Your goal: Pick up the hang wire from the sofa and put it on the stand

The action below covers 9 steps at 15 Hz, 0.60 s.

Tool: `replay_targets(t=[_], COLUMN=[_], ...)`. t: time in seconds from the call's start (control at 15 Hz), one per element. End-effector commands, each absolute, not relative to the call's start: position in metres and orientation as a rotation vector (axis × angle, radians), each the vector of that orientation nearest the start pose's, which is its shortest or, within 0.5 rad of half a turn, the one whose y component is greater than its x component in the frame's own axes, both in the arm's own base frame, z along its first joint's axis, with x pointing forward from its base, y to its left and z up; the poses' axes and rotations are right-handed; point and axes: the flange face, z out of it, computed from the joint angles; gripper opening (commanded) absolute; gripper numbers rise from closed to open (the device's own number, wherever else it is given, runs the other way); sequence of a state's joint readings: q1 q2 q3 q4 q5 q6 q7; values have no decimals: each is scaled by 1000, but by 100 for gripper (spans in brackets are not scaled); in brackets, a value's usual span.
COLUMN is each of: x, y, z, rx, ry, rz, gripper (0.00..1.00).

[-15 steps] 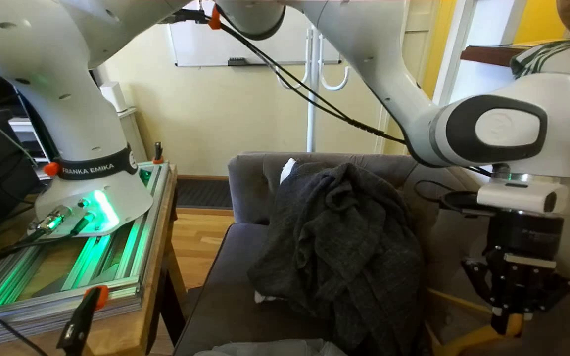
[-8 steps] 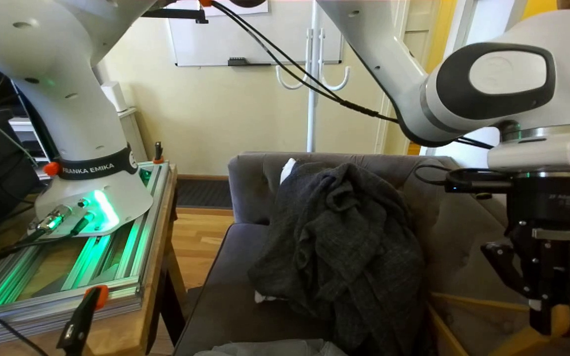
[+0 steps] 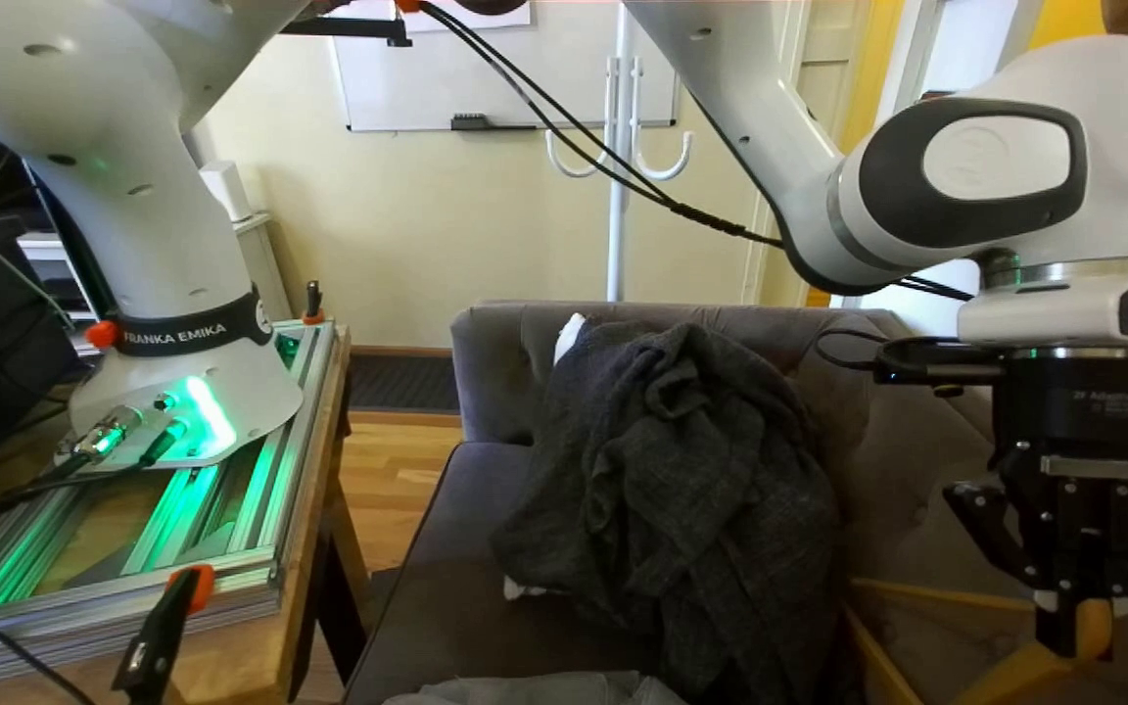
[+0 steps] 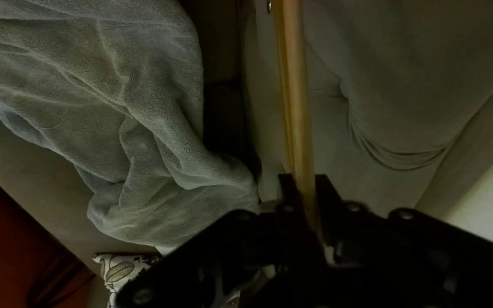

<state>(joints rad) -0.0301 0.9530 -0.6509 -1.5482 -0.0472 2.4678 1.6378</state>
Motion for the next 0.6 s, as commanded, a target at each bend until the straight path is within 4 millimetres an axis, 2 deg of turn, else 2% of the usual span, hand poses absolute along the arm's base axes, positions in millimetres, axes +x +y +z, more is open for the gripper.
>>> replay_targets(t=[0.0,0.27,0.53], x=[612,592,570], y=[-374,-362,-349], z=[231,281,321], rx=[-1805,-1936,-2038], ry=[2810,2662,2507], rz=[-816,-902,-984], gripper=[4,4,4])
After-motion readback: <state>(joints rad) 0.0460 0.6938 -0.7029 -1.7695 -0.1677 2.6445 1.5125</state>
